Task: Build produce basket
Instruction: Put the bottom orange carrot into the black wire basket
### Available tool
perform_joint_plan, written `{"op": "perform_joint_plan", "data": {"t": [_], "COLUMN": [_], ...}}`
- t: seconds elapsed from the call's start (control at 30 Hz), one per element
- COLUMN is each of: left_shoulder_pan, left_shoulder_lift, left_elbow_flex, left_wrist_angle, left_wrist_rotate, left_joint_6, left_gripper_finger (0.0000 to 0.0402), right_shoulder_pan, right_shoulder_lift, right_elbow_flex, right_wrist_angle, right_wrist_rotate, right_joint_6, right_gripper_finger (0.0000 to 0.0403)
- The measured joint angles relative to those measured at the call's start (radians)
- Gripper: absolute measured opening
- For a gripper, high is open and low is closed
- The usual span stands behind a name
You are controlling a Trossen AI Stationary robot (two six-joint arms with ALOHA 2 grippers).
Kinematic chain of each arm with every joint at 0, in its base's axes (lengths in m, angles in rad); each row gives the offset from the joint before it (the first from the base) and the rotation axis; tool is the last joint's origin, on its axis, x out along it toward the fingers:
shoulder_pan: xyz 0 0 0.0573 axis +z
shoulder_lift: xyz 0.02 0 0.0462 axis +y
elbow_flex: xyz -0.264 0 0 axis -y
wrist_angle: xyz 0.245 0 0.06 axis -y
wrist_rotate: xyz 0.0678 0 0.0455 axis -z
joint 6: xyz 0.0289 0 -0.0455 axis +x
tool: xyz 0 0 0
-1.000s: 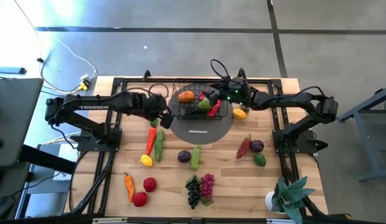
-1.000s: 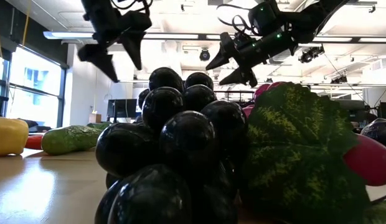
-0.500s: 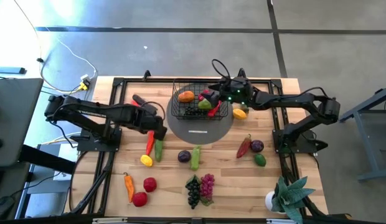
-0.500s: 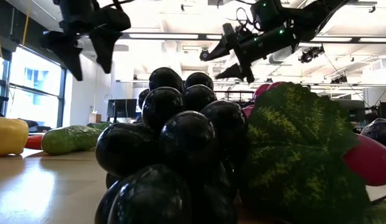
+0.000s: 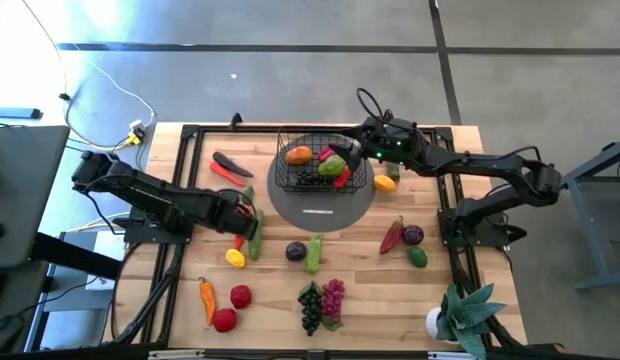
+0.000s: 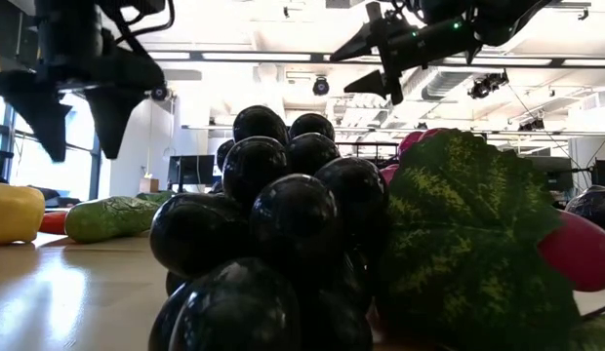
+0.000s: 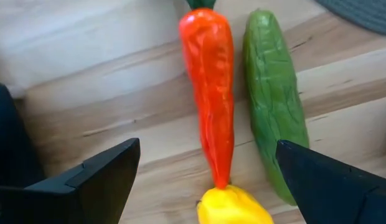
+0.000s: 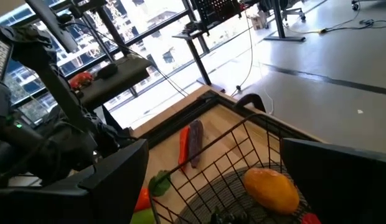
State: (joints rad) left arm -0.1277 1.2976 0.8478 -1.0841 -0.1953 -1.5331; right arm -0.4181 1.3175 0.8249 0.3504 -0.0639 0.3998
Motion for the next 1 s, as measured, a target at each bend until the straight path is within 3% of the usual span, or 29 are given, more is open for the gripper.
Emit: {"op": "perform_joint_plan", "data": {"t": [0.67, 1.0], "left_shoulder_pan": [-0.011, -0.011], "left_shoulder_lift": [0.007, 0.007], "left_elbow_flex": [-0.236, -0.303], "left_wrist_angle": [0.331, 0.355], "left_wrist_rotate": [0.036, 0.038], "left_joint_6": [-0.048, -0.080], "left_gripper_finger": [0.0364, 0.0315], "right_shoulder_pan": [0.022, 0.022], "right_shoulder_lift": [0.001, 0.001], "right_elbow_flex": [0.000, 0.000], "right_wrist_angle": [-0.018, -0.018], "right_wrist_rotate": [0.002, 0.003], "right_joint_6": [0.010, 0.029], "right_gripper_finger": [0.0348, 0.0348]}}
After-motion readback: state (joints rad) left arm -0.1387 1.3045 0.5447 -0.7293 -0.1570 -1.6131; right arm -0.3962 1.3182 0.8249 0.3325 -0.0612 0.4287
